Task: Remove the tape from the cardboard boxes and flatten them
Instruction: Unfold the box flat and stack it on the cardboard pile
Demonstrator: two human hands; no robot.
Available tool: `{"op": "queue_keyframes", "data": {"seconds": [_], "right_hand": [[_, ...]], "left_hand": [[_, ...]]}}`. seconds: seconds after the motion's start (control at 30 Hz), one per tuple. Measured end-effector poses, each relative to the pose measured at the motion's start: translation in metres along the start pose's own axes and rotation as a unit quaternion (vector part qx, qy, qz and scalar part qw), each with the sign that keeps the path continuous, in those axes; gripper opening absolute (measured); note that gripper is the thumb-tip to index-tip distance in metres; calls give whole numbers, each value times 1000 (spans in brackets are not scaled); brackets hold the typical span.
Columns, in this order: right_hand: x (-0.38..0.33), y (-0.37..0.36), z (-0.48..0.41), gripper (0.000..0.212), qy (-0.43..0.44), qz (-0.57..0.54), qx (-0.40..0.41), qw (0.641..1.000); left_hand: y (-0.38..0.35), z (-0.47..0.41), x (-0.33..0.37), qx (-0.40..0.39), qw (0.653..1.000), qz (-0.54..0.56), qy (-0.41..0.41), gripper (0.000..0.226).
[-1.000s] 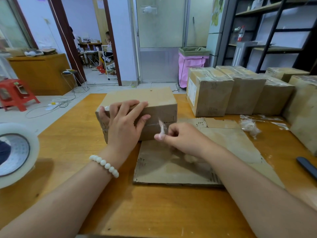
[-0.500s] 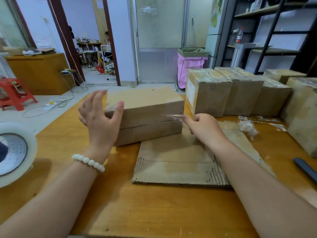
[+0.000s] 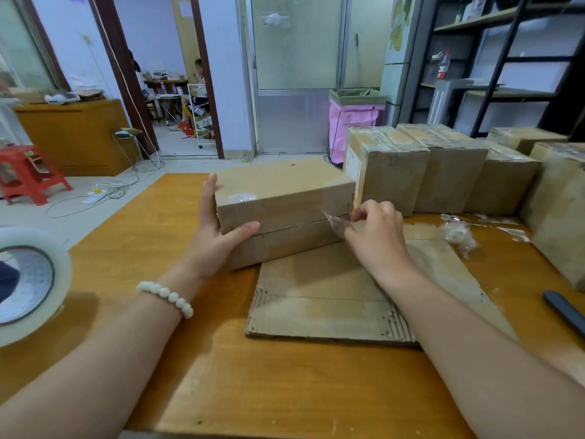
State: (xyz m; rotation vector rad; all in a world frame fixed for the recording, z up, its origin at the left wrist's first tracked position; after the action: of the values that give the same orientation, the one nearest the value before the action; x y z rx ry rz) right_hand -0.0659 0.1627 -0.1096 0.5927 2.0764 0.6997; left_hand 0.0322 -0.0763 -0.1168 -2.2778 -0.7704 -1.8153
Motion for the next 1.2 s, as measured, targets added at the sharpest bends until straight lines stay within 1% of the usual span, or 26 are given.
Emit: {"op": "queue_keyframes", "data": {"seconds": [0.03, 0.07, 0.1, 0.13, 0.2, 0.23, 0.33, 0.37, 0.4, 0.43, 0.47, 0.5, 0.6, 0.63, 0.67, 0.73, 0.8, 0.87, 0.9, 0.97, 1.0, 1.07, 1.13, 1.2], "right_hand": [[-4, 0, -1, 12, 24, 17, -3, 1000], [-8, 0, -1, 7, 42, 8, -8, 999], [-11, -1, -1, 7, 51, -15, -15, 998], [-13, -2, 0, 15, 55, -42, -22, 997], [-15, -6, 0, 27, 51, -74, -44, 995], [-15, -8, 1, 29, 49, -80, -56, 994], [-10, -18, 3, 37, 44, -39, -89, 994], [-7, -19, 3, 34, 44, -17, -86, 995], [-5, -17, 2, 26, 47, -2, -67, 997], [-5, -14, 1, 19, 52, 5, -45, 998], [-4, -11, -1, 16, 57, 0, -28, 998], [-4, -11, -2, 22, 60, -14, -24, 998], [-3, -19, -4, 63, 37, -54, -75, 995], [-2, -22, -5, 65, 29, -51, -83, 995], [-1, -22, -5, 57, 28, -49, -77, 995], [1, -15, -8, 32, 35, -37, -41, 998], [2, -11, -9, 22, 35, -31, -28, 999], [3, -13, -8, 17, 29, -52, -36, 998], [3, -14, -7, 16, 21, -70, -37, 997], [2, -13, -7, 17, 9, -105, -29, 994], [2, -11, -8, 18, 4, -119, -21, 993], [3, -7, -8, 20, -4, -143, 2, 990], [5, -1, -7, 20, -16, -164, 33, 986], [5, 2, -6, 16, -21, -187, 51, 981]], "left_hand": [[1, 0, 2, 13, 999, -38, -30, 92], [4, 0, 3, 24, 996, -64, -51, 79], [5, -1, 4, 31, 994, -80, -60, 71], [6, -1, 2, 33, 994, -84, -64, 67], [6, -2, 2, 39, 992, -94, -69, 64], [5, -2, 3, 41, 992, -100, -73, 64], [3, -2, 5, 37, 991, -101, -75, 64], [3, -2, 6, 37, 991, -103, -74, 65], [2, -1, 6, 35, 991, -104, -74, 66], [2, -2, 5, 32, 991, -110, -75, 69], [1, -1, 5, 31, 989, -121, -80, 72], [1, -1, 5, 30, 988, -129, -85, 75], [0, 0, 8, 30, 986, -131, -95, 75], [0, 0, 8, 31, 987, -126, -95, 73], [0, 0, 9, 32, 988, -121, -93, 72], [-1, 0, 8, 29, 989, -118, -89, 72], [-3, -1, 5, 16, 994, -89, -57, 82], [-7, -3, -3, -15, 999, -36, -1, 101], [-10, -4, -7, -35, 999, -11, 25, 114], [-12, -6, -14, -67, 995, 23, 77, 150], [-11, -7, -17, -75, 992, 33, 96, 162], [-10, -6, -19, -86, 989, 42, 108, 169], [-13, -5, -19, -94, 989, 42, 110, 169], [-13, -6, -18, -94, 989, 41, 107, 170]]}}
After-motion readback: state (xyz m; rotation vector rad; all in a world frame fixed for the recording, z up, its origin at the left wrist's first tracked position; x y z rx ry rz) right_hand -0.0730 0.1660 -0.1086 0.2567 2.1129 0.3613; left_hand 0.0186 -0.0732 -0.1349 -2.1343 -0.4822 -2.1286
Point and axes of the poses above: each hand's wrist, its own z-axis away from the middle knuckle, its own y-axis out of the back of the hand, x = y × z, the point moved 7 cm from there along -z, towards the middle knuckle, and after that the axes turned 8 degrees about y, right-handed, at the moved point
